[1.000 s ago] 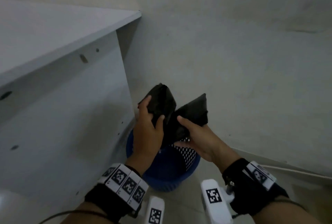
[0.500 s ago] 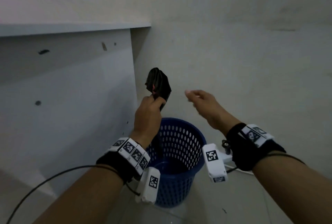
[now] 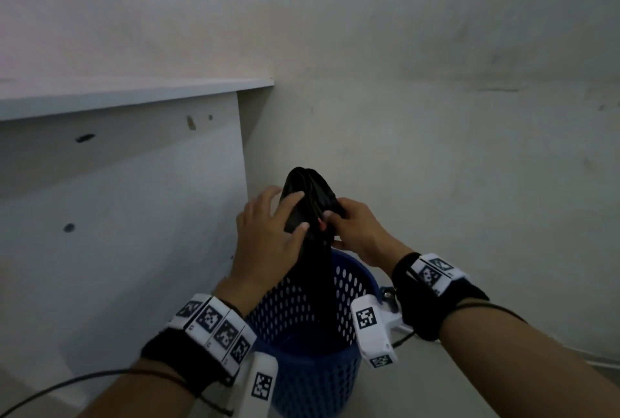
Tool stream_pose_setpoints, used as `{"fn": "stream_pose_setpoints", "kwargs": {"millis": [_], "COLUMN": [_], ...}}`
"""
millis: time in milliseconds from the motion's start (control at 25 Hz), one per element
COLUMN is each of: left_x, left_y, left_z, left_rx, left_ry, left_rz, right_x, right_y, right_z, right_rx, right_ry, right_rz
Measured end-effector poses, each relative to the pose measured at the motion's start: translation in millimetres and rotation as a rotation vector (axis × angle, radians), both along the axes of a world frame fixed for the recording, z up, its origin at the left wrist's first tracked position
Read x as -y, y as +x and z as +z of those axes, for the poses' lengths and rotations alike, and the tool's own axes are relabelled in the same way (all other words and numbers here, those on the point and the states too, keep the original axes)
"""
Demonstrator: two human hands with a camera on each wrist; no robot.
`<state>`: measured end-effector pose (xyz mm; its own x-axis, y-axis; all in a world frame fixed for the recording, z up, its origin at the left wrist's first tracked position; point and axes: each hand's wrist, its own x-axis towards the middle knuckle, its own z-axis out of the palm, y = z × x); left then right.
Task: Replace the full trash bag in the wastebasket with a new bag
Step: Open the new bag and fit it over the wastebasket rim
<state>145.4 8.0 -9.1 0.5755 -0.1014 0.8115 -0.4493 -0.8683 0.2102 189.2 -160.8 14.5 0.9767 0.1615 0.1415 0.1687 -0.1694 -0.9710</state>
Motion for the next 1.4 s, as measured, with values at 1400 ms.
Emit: {"fn": "stream_pose_setpoints", "kwargs": {"millis": [1400], "left_x": [-15], "left_y": [38], "left_z": [-17], "left_rx": [-0.598], "left_ry": [-1.307], "left_rz": [0.051], "right_x": [54], "right_y": [54], "right_z": [-67], "right_rx": [-0.21], "right_ry": [0.432], "right_rz": [-0.488]}}
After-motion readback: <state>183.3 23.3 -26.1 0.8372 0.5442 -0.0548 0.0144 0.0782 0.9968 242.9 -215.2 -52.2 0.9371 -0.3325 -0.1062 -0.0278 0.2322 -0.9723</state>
